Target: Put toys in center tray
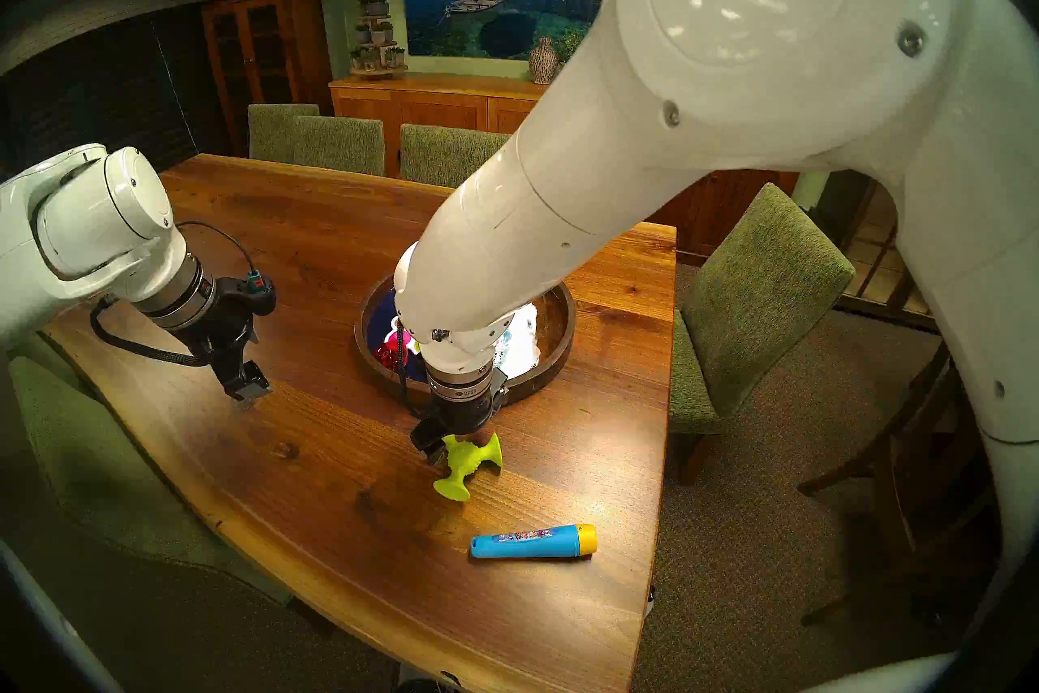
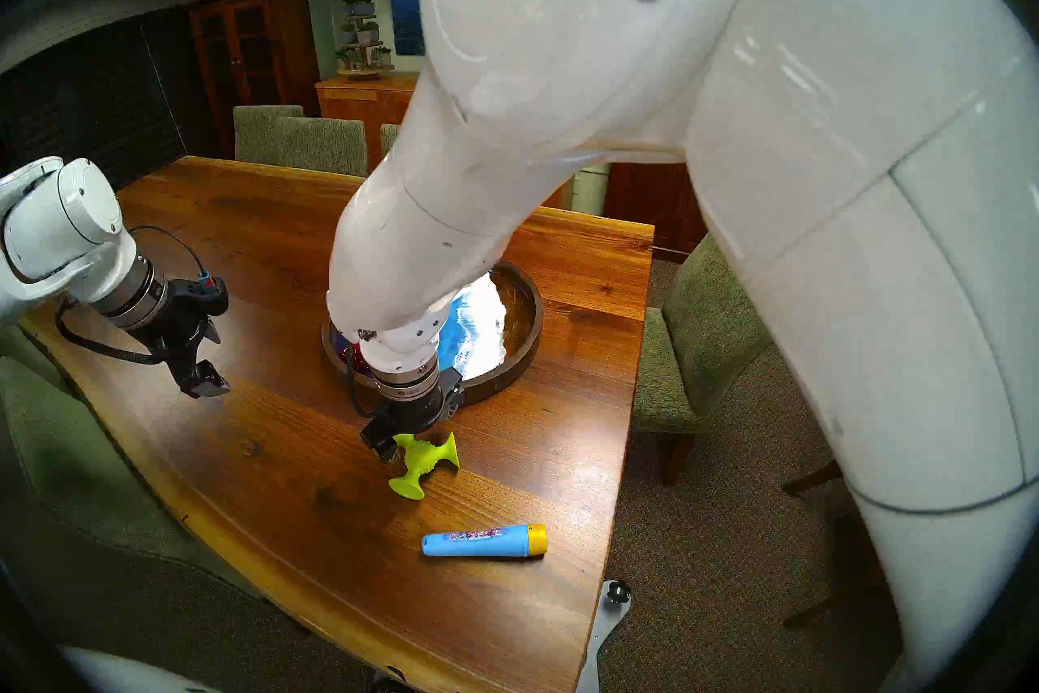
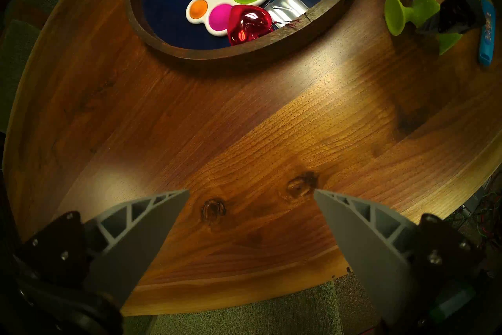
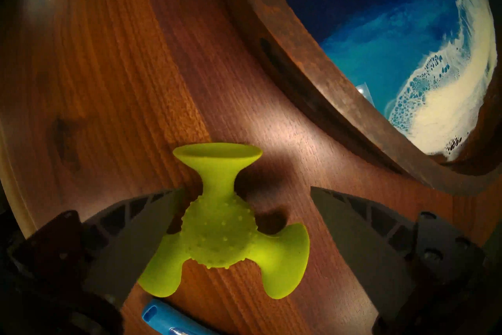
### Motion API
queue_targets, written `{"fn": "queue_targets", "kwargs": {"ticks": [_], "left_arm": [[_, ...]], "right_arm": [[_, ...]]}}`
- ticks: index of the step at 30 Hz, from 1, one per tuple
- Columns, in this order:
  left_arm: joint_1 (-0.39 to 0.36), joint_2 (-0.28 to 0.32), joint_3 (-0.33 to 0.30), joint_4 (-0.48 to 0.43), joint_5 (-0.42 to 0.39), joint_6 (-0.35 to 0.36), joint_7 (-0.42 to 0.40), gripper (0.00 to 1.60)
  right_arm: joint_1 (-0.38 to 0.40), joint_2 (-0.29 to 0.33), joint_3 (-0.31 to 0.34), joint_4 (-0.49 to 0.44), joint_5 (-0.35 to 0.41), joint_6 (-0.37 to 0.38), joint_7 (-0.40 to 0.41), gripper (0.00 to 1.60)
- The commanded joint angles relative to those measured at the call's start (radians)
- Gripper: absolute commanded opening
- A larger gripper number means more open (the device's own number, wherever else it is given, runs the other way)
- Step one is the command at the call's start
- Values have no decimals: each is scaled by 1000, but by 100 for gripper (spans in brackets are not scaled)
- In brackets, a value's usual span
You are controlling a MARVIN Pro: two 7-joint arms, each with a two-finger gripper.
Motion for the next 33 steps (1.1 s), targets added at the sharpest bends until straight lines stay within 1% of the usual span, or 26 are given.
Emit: {"fn": "queue_targets", "kwargs": {"ticks": [1, 2, 3, 6, 7, 8, 9, 10, 15, 16, 17, 18, 19, 21, 22, 23, 24, 31, 33], "left_arm": [[-54, -8, -2, 0, -2, -2, -102, 160], [-58, -8, 1, 1, 0, -2, -111, 160], [-61, -8, 5, 0, -1, -2, -107, 160], [-69, -8, 14, -1, -2, -2, -101, 160], [-75, -8, 16, 1, 5, -2, -129, 160], [-75, -8, 21, -2, -5, -2, -89, 160], [-78, -8, 22, -1, 0, -2, -109, 160], [-81, -8, 26, -2, -2, -2, -99, 160], [-89, -8, 35, -2, 1, -2, -109, 160], [-89, -8, 38, -4, -3, -2, -89, 160], [-91, -8, 39, -3, 0, -2, -102, 160], [-91, -8, 40, -3, -1, -2, -97, 160], [-91, -8, 42, -4, -1, -2, -92, 160], [-92, -8, 44, -5, -2, -2, -84, 160], [-93, -8, 47, -5, -2, -2, -84, 160], [-94, -8, 48, -5, -2, -2, -82, 160], [-95, -8, 49, -5, -2, -2, -82, 160], [-106, -8, 60, -7, -2, -2, -85, 160], [-110, -8, 63, -7, -2, -2, -89, 160]], "right_arm": [[-35, 1, -6, 43, -2, 10, -42, 75], [-40, 1, -6, 48, -2, 12, -49, 35], [-46, 1, -6, 52, -2, 14, -55, 0], [-44, 1, -4, 58, -2, 26, -65, 0], [-39, 1, -2, 59, -2, 33, -69, 0], [-32, 1, 1, 60, -2, 39, -71, 0], [-21, 1, 5, 58, -2, 45, -72, 0], [-12, 1, 9, 58, -2, 54, -74, 0], [68, 11, 32, 44, -2, 85, -80, 0], [59, 23, 38, 56, -2, 92, -86, 0], [90, 25, 39, 49, -2, 98, -87, 0], [81, 37, 44, 63, -2, 101, -93, 0], [100, 43, 46, 63, -2, 107, -95, 0], [101, 60, 50, 82, -2, 113, -106, 0], [126, 63, 51, 77, -2, 121, -108, 0], [116, 74, 52, 93, -2, 124, -113, 0], [125, 78, 52, 98, -2, 129, -116, 0], [179, 114, 30, 147, -2, 175, -116, 0], [169, 116, 23, 172, -2, 187, -114, 0]]}}
